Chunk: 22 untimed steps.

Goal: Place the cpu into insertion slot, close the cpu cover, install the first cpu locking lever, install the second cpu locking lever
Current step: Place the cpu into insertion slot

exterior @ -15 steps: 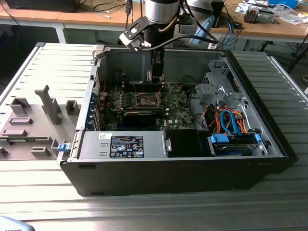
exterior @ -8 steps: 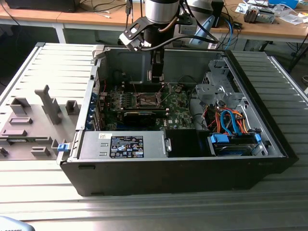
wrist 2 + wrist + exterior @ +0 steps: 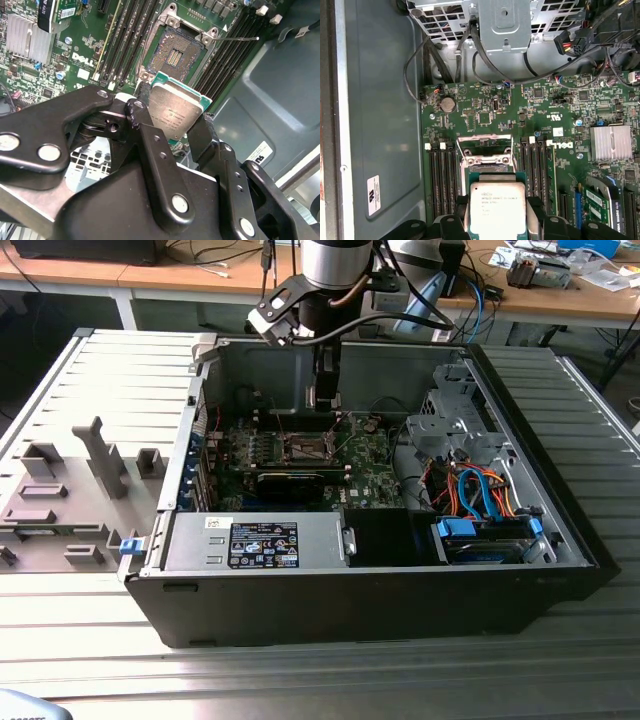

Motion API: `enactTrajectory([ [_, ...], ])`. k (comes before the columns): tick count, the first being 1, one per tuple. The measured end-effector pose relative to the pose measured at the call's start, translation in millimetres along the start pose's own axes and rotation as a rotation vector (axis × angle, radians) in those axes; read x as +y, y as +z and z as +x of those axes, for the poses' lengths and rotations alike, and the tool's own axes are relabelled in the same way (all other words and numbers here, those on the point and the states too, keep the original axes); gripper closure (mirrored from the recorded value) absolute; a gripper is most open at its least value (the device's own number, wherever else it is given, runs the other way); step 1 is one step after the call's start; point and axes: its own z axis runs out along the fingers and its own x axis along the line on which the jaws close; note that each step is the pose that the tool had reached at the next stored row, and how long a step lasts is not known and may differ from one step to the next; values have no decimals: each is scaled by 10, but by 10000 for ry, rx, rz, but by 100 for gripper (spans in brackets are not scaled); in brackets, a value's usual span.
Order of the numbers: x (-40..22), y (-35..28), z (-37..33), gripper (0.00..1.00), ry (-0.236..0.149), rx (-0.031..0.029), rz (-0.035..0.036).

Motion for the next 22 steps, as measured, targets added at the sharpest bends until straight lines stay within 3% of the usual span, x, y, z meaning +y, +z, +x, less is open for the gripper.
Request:
enactTrajectory([
  [22, 0, 0, 0, 46, 313, -3, -15],
])
